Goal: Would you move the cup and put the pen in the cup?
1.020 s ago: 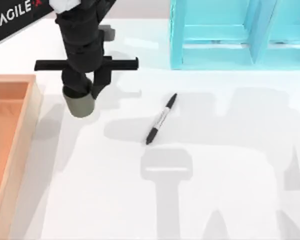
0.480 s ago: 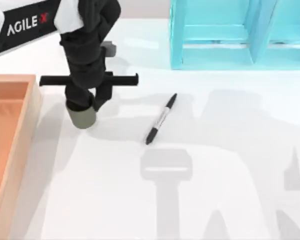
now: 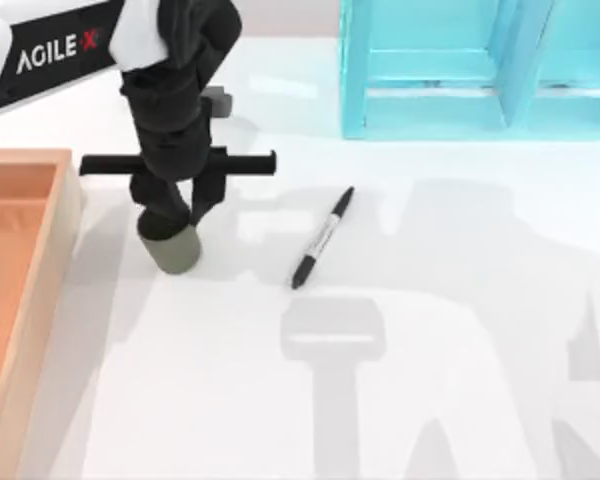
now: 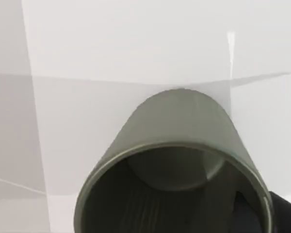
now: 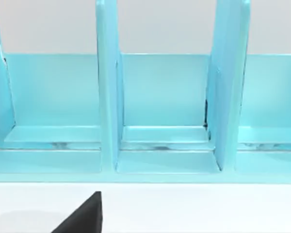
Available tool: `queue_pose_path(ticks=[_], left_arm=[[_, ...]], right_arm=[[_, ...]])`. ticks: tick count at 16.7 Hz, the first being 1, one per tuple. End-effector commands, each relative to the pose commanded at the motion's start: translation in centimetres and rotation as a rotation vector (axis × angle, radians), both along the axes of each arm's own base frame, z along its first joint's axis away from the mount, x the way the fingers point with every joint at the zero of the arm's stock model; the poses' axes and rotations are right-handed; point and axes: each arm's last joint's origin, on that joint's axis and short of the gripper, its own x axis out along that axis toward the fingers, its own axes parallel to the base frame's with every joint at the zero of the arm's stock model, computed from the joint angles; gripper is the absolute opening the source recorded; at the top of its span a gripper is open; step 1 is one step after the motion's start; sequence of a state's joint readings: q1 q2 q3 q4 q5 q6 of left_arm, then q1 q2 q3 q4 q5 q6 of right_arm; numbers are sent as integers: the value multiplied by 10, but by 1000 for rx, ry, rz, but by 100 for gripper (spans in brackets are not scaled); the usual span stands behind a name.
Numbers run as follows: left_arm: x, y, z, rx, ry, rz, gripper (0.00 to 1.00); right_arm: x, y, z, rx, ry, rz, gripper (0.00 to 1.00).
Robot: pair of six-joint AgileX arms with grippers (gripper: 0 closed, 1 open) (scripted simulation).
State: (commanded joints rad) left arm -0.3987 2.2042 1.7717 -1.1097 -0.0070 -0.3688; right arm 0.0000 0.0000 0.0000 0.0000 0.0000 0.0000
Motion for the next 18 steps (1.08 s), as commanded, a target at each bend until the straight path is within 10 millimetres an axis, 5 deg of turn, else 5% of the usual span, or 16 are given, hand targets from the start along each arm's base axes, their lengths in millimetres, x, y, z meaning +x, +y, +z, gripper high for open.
queue_pose_path(ticks=[9,18], left_arm=[[0,0,0,0,0,0,98],[-1,-1,0,-1,0,-3,100]], right_arm=[[0,0,0,0,0,0,100],[0,0,0,0,0,0,100]])
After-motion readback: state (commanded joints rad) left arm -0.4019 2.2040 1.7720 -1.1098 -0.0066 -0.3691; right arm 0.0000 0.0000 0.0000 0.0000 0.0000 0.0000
